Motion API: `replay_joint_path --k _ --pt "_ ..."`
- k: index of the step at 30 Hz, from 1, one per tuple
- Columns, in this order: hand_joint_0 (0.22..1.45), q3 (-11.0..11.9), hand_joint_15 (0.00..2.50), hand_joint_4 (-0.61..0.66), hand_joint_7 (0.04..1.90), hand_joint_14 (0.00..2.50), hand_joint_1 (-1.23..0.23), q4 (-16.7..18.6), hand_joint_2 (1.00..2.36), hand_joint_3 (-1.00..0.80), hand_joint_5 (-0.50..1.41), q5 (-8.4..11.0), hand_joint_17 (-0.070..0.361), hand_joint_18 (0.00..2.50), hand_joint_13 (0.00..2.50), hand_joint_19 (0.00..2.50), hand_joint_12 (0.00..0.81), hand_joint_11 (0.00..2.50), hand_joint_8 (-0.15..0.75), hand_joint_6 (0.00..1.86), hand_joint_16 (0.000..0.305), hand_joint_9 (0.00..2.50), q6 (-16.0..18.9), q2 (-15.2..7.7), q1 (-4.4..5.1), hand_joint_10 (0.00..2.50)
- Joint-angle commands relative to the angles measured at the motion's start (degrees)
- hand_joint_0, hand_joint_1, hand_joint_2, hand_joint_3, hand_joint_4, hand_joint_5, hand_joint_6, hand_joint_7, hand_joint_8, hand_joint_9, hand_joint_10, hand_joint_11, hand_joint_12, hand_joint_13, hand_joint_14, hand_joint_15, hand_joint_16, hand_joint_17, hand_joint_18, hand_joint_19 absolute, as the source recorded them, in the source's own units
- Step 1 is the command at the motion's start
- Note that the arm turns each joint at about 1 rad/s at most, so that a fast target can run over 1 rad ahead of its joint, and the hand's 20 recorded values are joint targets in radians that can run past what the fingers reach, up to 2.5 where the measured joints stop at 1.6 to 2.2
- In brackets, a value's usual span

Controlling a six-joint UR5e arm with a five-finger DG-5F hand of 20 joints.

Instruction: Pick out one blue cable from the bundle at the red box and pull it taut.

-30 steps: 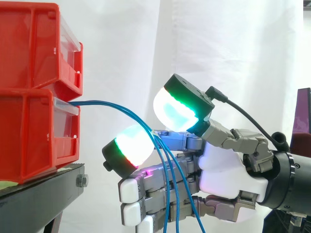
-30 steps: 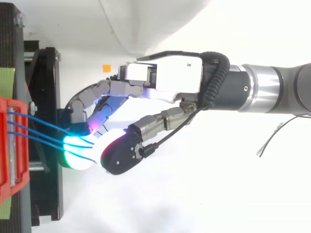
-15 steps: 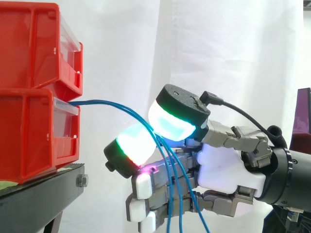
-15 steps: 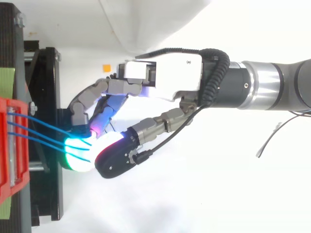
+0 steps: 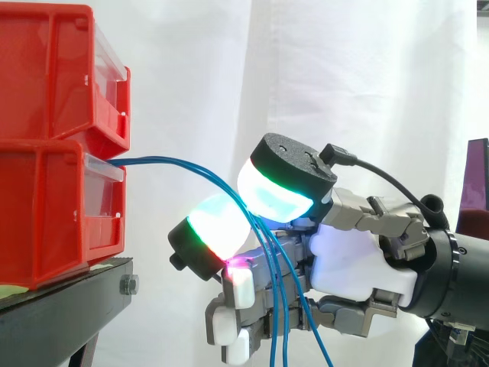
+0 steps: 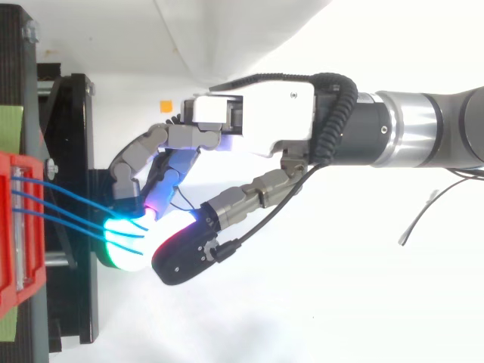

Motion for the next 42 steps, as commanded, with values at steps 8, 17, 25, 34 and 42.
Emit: replay_joint_path --k 8,17,25,34,42 --pt "0.62 1.45 0.55 0.1 0.89 0.02 -0.72 -1.04 1.01 -0.15 -0.1 -1.96 0.134 0.75 0.93 0.61 0.422 0.62 0.337 0.9 0.06 1.05 0.71 0.86 -0.61 0.02" --pt "0.62 1.36 0.56 0.1 0.9 0.02 -0.72 -7.54 1.01 -0.15 -0.1 -2.92 0.134 0.75 0.93 0.61 0.418 0.63 0.34 0.9 0.059 1.05 -0.96 3.93 -1.22 0.02" --pt "0.62 1.36 0.56 0.09 0.9 0.02 -0.72 -10.97 1.01 -0.15 -0.1 -2.92 0.133 0.74 0.92 0.62 0.418 0.63 0.332 0.9 0.059 1.04 -2.54 5.51 -1.31 0.03" --pt "0.62 1.53 0.57 0.1 0.89 0.02 -0.73 -11.06 1.01 -0.16 -0.1 -2.75 0.132 0.74 0.92 0.62 0.416 0.64 0.334 0.91 0.059 1.04 -4.04 5.95 -1.22 0.03" --pt "0.62 1.45 0.56 0.09 0.9 0.02 -0.74 -11.32 1.02 -0.16 -0.1 -2.92 0.13 0.73 0.91 0.62 0.411 0.65 0.33 0.91 0.058 1.04 -5.27 5.95 -1.31 0.03"
